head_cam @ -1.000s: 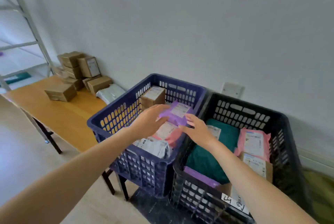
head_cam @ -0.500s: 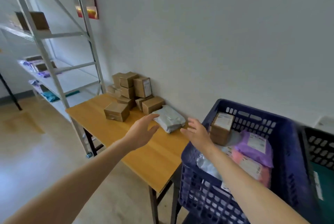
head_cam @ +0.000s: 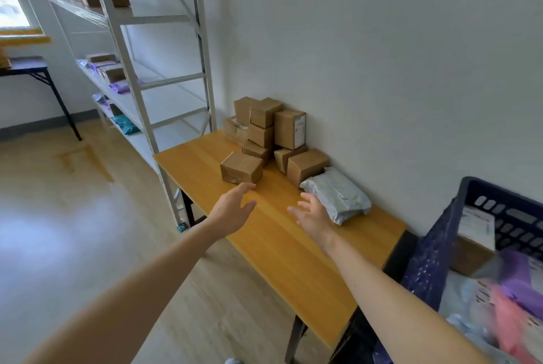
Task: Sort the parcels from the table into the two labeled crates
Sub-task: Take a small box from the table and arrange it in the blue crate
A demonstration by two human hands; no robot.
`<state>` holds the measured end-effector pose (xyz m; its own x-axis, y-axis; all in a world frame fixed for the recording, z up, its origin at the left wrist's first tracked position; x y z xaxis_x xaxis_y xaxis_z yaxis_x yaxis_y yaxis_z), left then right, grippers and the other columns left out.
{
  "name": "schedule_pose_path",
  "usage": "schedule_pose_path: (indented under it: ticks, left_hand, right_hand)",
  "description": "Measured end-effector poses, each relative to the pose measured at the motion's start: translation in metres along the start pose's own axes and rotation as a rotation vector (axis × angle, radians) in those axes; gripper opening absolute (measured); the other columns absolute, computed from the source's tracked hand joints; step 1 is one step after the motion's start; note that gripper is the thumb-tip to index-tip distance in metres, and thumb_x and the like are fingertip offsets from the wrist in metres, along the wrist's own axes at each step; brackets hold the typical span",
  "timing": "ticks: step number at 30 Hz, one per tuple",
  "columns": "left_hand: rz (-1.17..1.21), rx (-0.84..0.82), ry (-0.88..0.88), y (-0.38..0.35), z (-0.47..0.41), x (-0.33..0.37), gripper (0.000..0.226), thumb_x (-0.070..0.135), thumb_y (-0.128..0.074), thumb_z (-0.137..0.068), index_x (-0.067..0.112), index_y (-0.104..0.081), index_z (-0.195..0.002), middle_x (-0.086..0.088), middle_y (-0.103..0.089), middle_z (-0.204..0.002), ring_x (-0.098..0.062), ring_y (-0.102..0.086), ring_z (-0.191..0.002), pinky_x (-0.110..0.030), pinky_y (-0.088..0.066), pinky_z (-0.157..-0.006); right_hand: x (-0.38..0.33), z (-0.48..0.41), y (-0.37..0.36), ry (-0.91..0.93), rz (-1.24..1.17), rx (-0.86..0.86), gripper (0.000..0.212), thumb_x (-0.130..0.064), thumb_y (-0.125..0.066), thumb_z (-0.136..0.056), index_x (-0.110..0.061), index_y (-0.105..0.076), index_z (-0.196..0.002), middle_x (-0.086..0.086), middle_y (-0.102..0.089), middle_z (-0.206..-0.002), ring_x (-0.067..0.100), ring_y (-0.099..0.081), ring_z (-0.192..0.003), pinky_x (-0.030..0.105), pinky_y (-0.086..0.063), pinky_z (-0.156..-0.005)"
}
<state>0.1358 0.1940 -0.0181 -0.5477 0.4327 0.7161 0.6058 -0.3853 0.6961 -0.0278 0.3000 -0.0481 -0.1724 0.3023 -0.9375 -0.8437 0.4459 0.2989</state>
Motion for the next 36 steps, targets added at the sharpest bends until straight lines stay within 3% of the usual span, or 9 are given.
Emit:
schedule_pose_path:
  ticks: [4,11,17,23,29,33,36]
  left_hand:
    - [0.001,-0.006,0.038,0.011,-0.050,-0.053,0.040,0.028,-0.053,-0.098,0.030,-0.045,-0.137,-0.002,-0.049,-0.141,-0.019,-0.045,-0.130,-0.026,-0.039,-0.088]
    - [-0.085,-0.095,0.126,0.015,-0.148,-0.130,0.042,0.029,-0.054,-0.097,0.027,-0.045,-0.138,-0.003,-0.052,-0.139,-0.021,-0.049,-0.125,-0.024,-0.039,-0.085]
    - [-0.109,-0.172,0.209,0.008,-0.204,-0.182,0.043,0.031,-0.054,-0.097,0.027,-0.045,-0.139,-0.004,-0.054,-0.135,-0.022,-0.052,-0.121,-0.029,-0.045,-0.087]
    - [-0.097,-0.227,0.280,0.002,-0.262,-0.233,0.044,0.030,-0.053,-0.097,0.022,-0.043,-0.140,-0.005,-0.052,-0.137,-0.023,-0.053,-0.120,-0.029,-0.047,-0.084]
    - [-0.109,-0.308,0.324,-0.006,-0.318,-0.273,0.049,0.028,-0.053,-0.098,0.020,-0.038,-0.144,-0.007,-0.049,-0.141,-0.024,-0.053,-0.121,-0.029,-0.048,-0.081]
    - [-0.098,-0.395,0.313,-0.016,-0.352,-0.287,0.050,0.028,-0.051,-0.099,0.019,-0.035,-0.145,-0.009,-0.045,-0.144,-0.026,-0.052,-0.123,-0.035,-0.049,-0.090]
    - [-0.055,-0.466,0.327,-0.029,-0.367,-0.297,0.054,0.028,-0.051,-0.099,0.018,-0.030,-0.148,-0.008,-0.041,-0.148,-0.027,-0.047,-0.129,-0.039,-0.047,-0.097]
  right_hand:
    - [0.010,-0.060,-0.038,-0.033,-0.004,-0.021,0.058,-0.022,-0.060,-0.095,-0.012,-0.034,-0.146,0.012,-0.043,-0.145,0.024,-0.047,-0.128,0.039,-0.045,-0.103]
    - [0.026,-0.162,-0.090,-0.103,-0.019,-0.095,0.057,-0.020,-0.059,-0.095,-0.014,-0.034,-0.146,0.012,-0.040,-0.147,0.022,-0.048,-0.125,0.030,-0.045,-0.095]
    - [0.044,-0.221,-0.105,-0.183,-0.020,-0.074,0.055,-0.017,-0.060,-0.095,-0.014,-0.036,-0.145,0.012,-0.041,-0.146,0.022,-0.049,-0.125,0.031,-0.046,-0.095]
    - [0.059,-0.272,-0.128,-0.258,-0.022,-0.046,0.055,-0.019,-0.061,-0.094,-0.013,-0.038,-0.143,0.012,-0.042,-0.145,0.020,-0.048,-0.124,0.023,-0.039,-0.086]
    - [0.081,-0.310,-0.156,-0.370,-0.089,-0.019,0.058,-0.021,-0.062,-0.094,-0.015,-0.035,-0.145,0.011,-0.037,-0.150,0.022,-0.043,-0.132,0.026,-0.040,-0.093]
    - [0.091,-0.332,-0.171,-0.440,-0.116,0.032,0.064,-0.023,-0.063,-0.094,-0.016,-0.030,-0.148,0.010,-0.034,-0.152,0.025,-0.039,-0.137,0.027,-0.038,-0.096]
    - [0.100,-0.342,-0.176,-0.496,-0.105,0.077,0.074,-0.028,-0.065,-0.092,-0.018,-0.023,-0.152,0.008,-0.030,-0.155,0.026,-0.034,-0.139,0.039,-0.036,-0.110]
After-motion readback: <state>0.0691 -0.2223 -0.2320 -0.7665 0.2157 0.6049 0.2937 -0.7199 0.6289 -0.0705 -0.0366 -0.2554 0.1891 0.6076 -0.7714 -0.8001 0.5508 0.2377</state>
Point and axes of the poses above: each hand's wrist, its own z-axis away from the middle knuckle, its own y-axis out of the back of the hand, x = y × z, the point moved 10 cm from there along -z, towards the middle knuckle
